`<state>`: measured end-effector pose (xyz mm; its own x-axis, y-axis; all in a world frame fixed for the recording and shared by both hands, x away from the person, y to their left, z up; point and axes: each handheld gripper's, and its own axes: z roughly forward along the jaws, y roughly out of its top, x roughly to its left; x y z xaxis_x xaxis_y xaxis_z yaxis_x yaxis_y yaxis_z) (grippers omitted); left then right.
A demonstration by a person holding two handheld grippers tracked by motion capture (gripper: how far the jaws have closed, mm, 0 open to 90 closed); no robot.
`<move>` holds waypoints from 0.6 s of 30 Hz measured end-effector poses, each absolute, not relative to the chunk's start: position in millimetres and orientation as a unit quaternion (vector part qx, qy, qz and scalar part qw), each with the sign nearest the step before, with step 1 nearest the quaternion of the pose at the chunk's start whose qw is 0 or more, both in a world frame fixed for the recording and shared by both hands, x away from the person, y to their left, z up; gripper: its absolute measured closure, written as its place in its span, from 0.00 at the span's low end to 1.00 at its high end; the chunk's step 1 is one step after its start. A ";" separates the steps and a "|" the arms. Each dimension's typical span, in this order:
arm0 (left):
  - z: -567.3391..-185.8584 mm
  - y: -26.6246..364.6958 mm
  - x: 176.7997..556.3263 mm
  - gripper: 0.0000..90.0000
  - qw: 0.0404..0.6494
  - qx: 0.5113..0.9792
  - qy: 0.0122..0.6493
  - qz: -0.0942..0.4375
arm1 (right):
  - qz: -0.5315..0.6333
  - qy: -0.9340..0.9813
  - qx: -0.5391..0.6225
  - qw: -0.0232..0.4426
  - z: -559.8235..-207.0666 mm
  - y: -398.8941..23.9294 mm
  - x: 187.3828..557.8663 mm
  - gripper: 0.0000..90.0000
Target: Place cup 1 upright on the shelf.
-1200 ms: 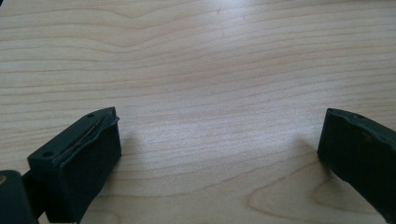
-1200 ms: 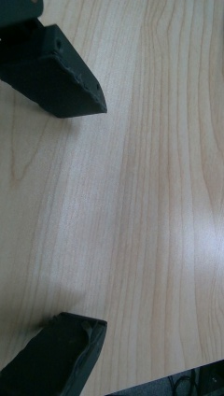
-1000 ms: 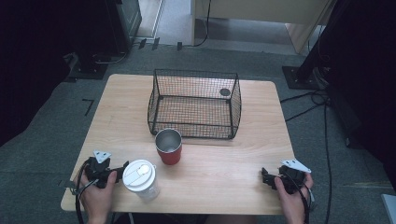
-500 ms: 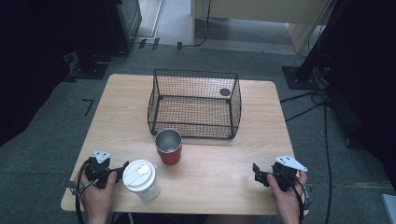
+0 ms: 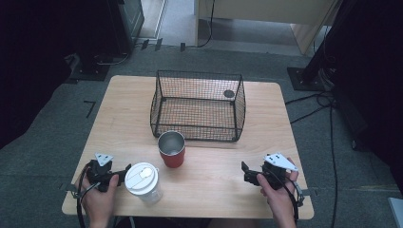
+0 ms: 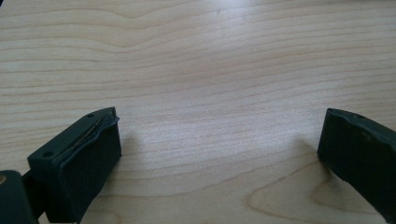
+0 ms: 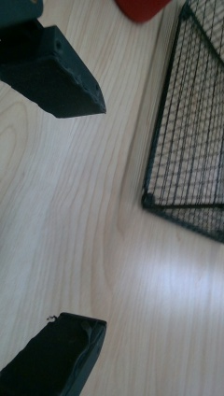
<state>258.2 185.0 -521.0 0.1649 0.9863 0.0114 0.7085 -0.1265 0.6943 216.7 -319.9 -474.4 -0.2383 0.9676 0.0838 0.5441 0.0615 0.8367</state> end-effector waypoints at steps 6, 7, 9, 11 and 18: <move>-521.0 184.9 258.2 0.00 0.282 0.709 0.598 0.246 | 0.412 0.685 0.542 0.259 -467.2 -301.9 220.3 0.00; -521.0 185.0 258.2 0.00 0.282 0.709 0.598 0.246 | 0.413 0.686 0.540 0.259 -466.6 -299.6 220.7 0.00; -521.0 185.0 258.2 0.00 0.282 0.709 0.598 0.246 | 0.418 0.688 0.534 0.258 -465.2 -294.1 221.6 0.00; -521.0 185.0 258.2 0.00 0.282 0.709 0.598 0.246 | 0.421 0.691 0.526 0.262 -464.5 -287.1 222.5 0.00; -521.0 185.0 258.2 0.00 0.282 0.709 0.598 0.246 | 0.427 0.703 0.510 0.253 -461.5 -267.2 227.0 0.00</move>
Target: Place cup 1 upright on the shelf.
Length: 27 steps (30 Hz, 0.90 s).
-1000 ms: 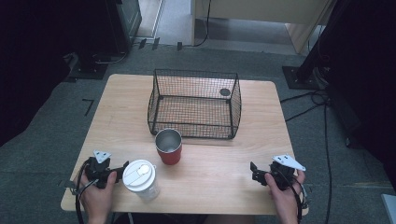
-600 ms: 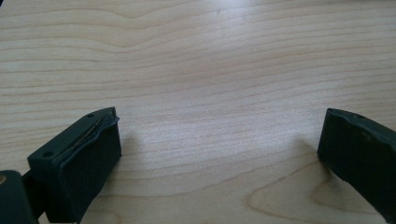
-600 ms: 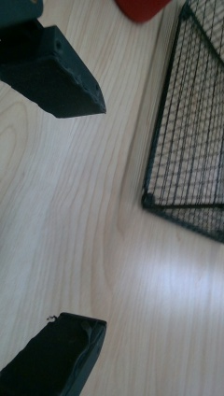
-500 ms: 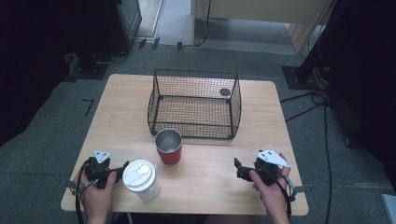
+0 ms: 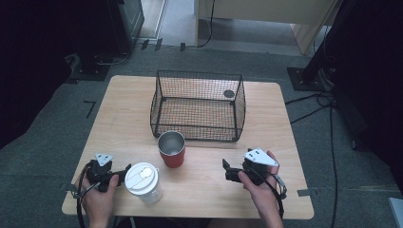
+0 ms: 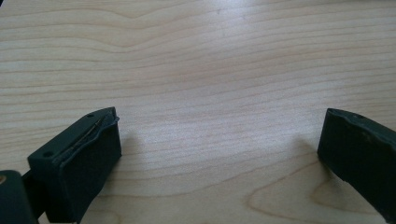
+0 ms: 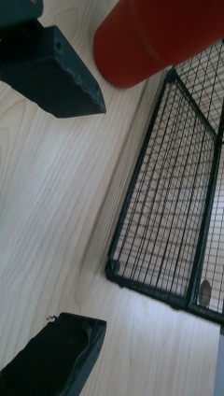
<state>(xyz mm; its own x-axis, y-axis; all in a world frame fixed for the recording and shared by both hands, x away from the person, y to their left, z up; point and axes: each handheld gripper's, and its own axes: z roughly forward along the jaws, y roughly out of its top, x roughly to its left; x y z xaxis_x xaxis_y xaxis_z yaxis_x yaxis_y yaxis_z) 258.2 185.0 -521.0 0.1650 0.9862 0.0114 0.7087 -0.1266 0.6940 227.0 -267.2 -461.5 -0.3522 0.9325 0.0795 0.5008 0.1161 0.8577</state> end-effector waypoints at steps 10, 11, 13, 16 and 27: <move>-521.0 185.0 258.2 0.00 0.282 0.709 0.598 0.246 | 0.438 0.721 0.479 0.241 -462.6 -234.0 231.6 0.00; -520.9 184.8 258.6 0.00 0.282 0.709 0.598 0.246 | 0.441 0.724 0.472 0.241 -462.4 -230.2 231.6 0.00; -520.9 184.8 259.1 0.00 0.281 0.709 0.598 0.247 | 0.445 0.728 0.464 0.240 -461.7 -223.8 232.2 0.00; -520.9 184.6 259.3 0.00 0.281 0.708 0.599 0.246 | 0.453 0.729 0.457 0.234 -461.3 -212.6 234.8 0.00; -520.9 184.7 259.2 0.00 0.281 0.709 0.598 0.246 | 0.473 0.737 0.431 0.219 -459.6 -178.8 238.6 0.00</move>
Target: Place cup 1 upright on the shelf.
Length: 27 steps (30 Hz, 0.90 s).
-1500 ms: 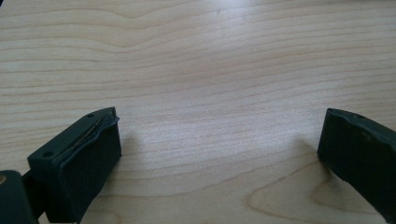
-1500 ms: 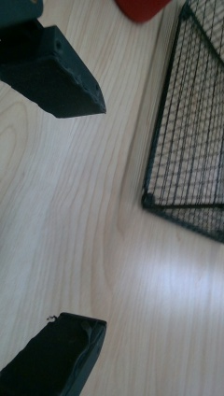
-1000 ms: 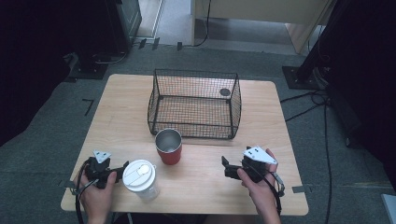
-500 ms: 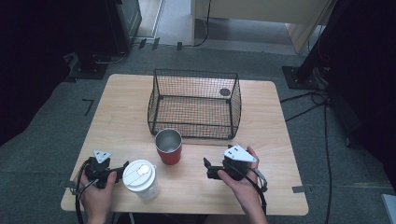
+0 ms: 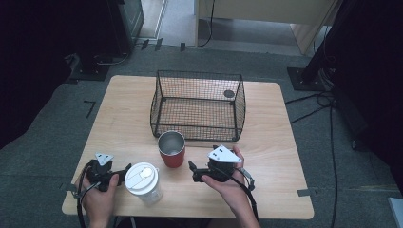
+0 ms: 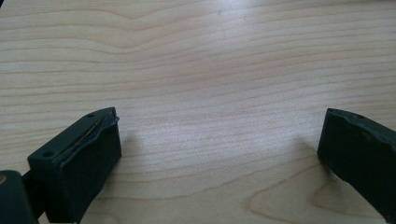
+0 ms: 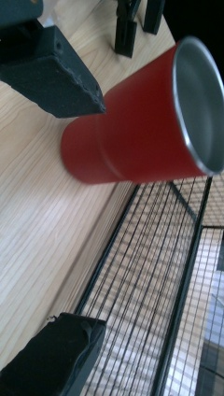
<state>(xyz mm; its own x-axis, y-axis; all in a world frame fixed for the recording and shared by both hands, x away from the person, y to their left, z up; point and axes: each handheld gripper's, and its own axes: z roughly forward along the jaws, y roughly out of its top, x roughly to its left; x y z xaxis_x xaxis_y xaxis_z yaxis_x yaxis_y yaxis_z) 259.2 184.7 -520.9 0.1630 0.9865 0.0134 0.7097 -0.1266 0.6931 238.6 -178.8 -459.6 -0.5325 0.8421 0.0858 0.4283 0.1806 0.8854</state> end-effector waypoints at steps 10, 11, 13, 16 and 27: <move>-520.9 184.8 259.3 0.00 0.281 0.709 0.598 0.247 | 0.483 0.732 0.427 0.221 -459.3 -153.6 241.6 0.00; -520.9 184.8 259.3 0.00 0.281 0.709 0.598 0.247 | 0.482 0.734 0.425 0.220 -459.6 -151.2 241.7 0.00; -520.9 184.7 259.2 0.00 0.281 0.709 0.598 0.246 | 0.482 0.736 0.419 0.222 -460.2 -146.2 241.8 0.00; -520.9 184.7 259.3 0.00 0.281 0.709 0.598 0.246 | 0.484 0.741 0.410 0.222 -460.4 -139.2 242.1 0.00; -521.0 184.6 259.3 0.00 0.282 0.708 0.599 0.247 | 0.487 0.746 0.395 0.225 -461.5 -121.3 247.2 0.04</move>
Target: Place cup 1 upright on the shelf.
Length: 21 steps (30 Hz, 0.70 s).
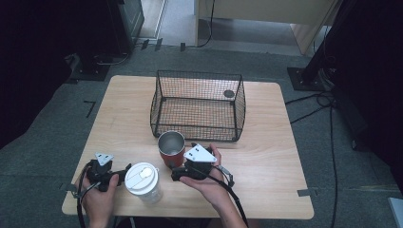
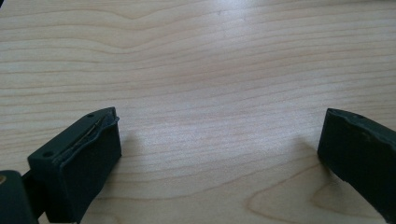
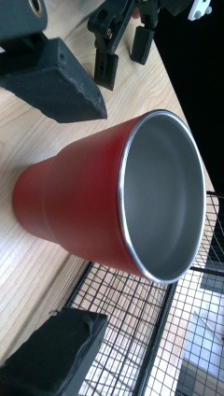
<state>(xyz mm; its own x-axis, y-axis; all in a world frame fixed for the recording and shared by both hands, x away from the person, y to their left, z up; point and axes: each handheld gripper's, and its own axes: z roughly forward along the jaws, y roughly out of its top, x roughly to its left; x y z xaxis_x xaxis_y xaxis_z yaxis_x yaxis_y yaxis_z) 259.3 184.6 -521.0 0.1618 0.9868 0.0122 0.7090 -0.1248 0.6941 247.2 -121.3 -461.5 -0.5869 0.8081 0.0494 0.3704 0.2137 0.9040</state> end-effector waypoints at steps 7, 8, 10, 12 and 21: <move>-520.9 184.6 259.3 0.00 0.281 0.708 0.599 0.246 | 0.489 0.747 0.393 0.220 -463.6 -112.5 254.4 0.05; -520.9 184.6 259.3 0.00 0.281 0.709 0.599 0.246 | 0.488 0.748 0.392 0.220 -463.6 -111.1 255.5 0.05; -520.9 184.7 259.3 0.00 0.281 0.709 0.598 0.246 | 0.490 0.748 0.391 0.218 -464.1 -108.2 258.2 0.05; -520.9 184.6 259.3 0.00 0.282 0.708 0.599 0.246 | 0.490 0.751 0.384 0.220 -465.2 -105.8 261.1 0.05; -521.0 184.6 259.3 0.00 0.281 0.708 0.599 0.247 | 0.493 0.753 0.380 0.212 -471.5 -97.8 273.0 0.05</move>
<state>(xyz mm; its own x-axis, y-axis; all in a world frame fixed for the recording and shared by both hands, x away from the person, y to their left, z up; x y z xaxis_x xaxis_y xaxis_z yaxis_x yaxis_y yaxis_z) 259.3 184.6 -521.0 0.1618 0.9868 0.0122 0.7092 -0.1249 0.6939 273.0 -97.8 -471.5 -0.6210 0.7819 0.0554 0.3638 0.2249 0.9039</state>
